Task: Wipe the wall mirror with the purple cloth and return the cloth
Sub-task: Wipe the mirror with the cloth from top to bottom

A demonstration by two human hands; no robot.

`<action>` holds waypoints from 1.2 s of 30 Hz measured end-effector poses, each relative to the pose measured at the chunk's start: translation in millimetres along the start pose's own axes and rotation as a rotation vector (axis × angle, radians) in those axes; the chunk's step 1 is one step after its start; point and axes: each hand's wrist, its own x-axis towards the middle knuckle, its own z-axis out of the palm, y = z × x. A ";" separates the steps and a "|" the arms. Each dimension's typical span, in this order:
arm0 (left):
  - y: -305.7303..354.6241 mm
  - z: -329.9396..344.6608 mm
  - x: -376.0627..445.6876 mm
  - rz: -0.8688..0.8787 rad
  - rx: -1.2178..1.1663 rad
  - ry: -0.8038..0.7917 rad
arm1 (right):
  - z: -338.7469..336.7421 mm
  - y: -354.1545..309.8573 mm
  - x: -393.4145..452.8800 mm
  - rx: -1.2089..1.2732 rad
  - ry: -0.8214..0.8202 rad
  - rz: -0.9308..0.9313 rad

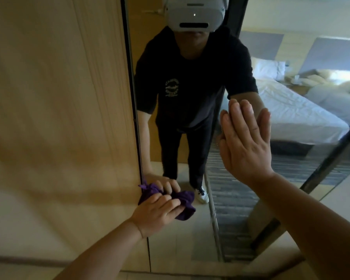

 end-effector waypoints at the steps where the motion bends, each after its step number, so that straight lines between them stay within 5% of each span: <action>1: 0.3 -8.8 6.0 -0.031 -0.019 0.006 | -4.7 -0.1 0.1 0.039 -0.014 0.004; 7: -47.4 -108.1 120.0 -0.330 -0.038 0.433 | -52.1 35.6 -28.2 0.113 -0.092 0.153; 12: -94.8 -162.8 228.1 -0.284 0.102 0.663 | -54.6 69.0 -44.8 0.003 -0.137 0.230; 18: -67.1 -112.2 225.0 -0.232 0.248 0.620 | -36.9 77.3 -51.1 -0.019 -0.006 0.179; 28: 45.2 14.3 73.6 -0.007 0.059 0.137 | -28.7 83.1 -53.5 0.037 0.043 0.147; 36: 60.6 -5.8 91.4 -0.187 -0.086 0.105 | -49.5 90.7 -67.6 0.110 -0.027 0.144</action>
